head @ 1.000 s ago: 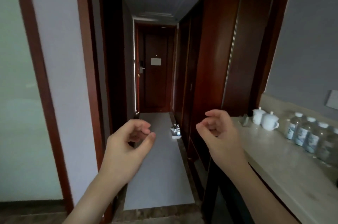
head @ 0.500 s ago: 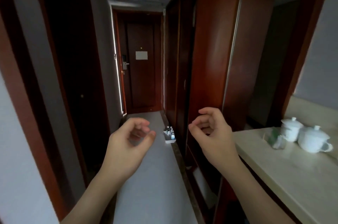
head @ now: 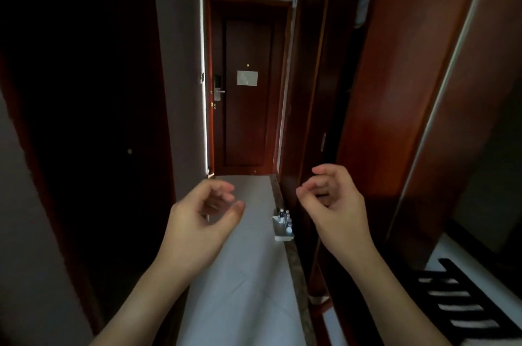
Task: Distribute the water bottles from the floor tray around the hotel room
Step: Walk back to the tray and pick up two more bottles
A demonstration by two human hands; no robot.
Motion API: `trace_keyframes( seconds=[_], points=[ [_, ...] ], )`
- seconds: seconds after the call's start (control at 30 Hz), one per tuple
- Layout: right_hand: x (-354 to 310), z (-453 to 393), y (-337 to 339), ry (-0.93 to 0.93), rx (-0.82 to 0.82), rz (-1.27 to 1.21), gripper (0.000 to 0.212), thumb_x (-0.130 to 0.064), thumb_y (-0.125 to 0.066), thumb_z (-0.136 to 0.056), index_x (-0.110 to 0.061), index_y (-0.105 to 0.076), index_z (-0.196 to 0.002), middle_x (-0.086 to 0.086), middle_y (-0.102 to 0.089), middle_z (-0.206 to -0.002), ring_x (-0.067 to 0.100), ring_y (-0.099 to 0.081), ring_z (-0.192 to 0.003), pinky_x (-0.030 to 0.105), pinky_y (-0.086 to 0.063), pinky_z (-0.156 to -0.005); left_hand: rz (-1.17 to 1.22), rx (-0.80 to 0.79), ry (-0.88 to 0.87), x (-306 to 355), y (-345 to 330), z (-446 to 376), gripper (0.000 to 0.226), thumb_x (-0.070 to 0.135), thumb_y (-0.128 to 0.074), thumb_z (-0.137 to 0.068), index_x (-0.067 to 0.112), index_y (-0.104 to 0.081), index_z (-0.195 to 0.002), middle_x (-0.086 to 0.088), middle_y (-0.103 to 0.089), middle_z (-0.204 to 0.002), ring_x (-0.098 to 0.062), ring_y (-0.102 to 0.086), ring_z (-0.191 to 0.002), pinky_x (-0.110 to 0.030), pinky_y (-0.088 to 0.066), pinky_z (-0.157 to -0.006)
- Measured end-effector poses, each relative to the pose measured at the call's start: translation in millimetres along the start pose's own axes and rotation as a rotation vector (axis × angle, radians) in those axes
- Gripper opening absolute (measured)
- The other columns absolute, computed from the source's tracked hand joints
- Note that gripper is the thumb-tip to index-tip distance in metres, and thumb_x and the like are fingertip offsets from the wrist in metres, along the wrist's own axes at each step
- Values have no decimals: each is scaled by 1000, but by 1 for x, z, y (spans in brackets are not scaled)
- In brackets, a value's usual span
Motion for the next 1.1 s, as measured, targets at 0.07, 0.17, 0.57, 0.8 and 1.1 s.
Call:
trace_keyframes(
  seconds=[0.07, 0.17, 0.57, 0.8, 1.1],
  points=[
    [26, -34, -26, 8, -2, 19, 34, -9, -75, -81, -27, -57, -102, -1, -70, -84, 4, -65, -79, 12, -49, -69, -14, -14, -43, -32, -8, -37, 25, 45, -68, -71, 30, -66, -91, 10, -68, -87, -11, -66, -81, -22, -53, -74],
    [62, -82, -67, 20, -4, 56, 33, -9, -76, -81, -28, -57, -101, -2, -69, -85, 5, -65, -79, 11, -49, -69, 24, -37, -86, -85, -20, -96, 27, 46, -65, -71, 30, -66, -93, 8, -68, -85, -14, -67, -83, -31, -55, -79],
    [165, -308, -160, 21, 105, 242, 32, -13, -79, -78, -33, -60, -94, -12, -67, -84, 9, -67, -76, 12, -48, -64, 207, -98, -135, -227, -92, -369, 20, 31, -69, -76, 40, -61, -91, 15, -68, -86, -5, -64, -76, -17, -49, -72],
    [267, -404, -179, -45, 141, 221, 21, -15, -77, -79, -20, -57, -77, -3, -67, -75, 11, -65, -66, 20, -51, -60, 162, -162, -118, -318, -167, -456, 26, 16, -78, -78, 34, -64, -91, 17, -68, -88, -5, -64, -79, -28, -53, -73],
    [383, -587, -220, 23, 97, 133, 21, -13, -77, -77, -14, -56, -79, 3, -63, -69, 12, -60, -61, 22, -48, -55, 91, -83, -132, -394, -243, -615, 21, 29, -73, -71, 34, -65, -90, 10, -69, -85, -9, -66, -73, -18, -51, -71]
  ],
)
Point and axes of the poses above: each hand's wrist, its own z-axis away from the middle knuckle, its own y-axis out of the back of the hand, x = y × z, the point moved 3 cm from there along -z, towards the middle knuckle
